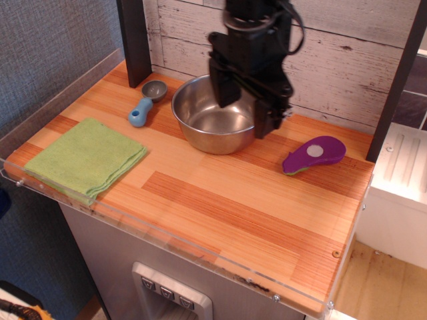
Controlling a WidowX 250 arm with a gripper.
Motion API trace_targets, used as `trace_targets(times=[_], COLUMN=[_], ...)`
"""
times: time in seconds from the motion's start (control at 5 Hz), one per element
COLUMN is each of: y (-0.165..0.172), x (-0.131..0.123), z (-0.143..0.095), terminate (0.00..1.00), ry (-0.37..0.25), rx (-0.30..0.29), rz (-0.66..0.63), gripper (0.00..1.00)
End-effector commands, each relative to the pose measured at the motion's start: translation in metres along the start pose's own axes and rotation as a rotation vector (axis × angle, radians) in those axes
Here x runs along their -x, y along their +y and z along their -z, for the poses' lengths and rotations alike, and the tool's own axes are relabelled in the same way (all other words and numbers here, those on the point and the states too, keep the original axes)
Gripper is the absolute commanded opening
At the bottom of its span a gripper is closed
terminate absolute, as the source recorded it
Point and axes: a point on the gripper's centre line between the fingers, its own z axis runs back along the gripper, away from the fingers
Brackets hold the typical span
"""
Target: Move the purple object at the edge of the table on green cloth.
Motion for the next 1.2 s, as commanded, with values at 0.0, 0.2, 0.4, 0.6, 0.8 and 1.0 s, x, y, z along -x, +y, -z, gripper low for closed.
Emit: trace_targets(times=[0.0,0.2,0.4,0.6,0.8,1.0], y=[-0.014,-0.027,-0.037,-0.038,-0.041,-0.043], x=[-0.047,-0.061,-0.064,-0.060,-0.054,-0.050], z=[0.025,0.039,0.057,0.081,0.101,0.114], terminate=[0.00,0.00,0.00,0.00,0.00,0.00], ry=[-0.011,-0.014,0.007,0.064,0.110,0.142], rx=[-0.010,0.023,0.027,0.033,0.036,0.049], rz=[0.006,0.032,0.036,0.033,0.035,0.044], gripper=[1.00,1.00,1.00,1.00,1.00,0.00])
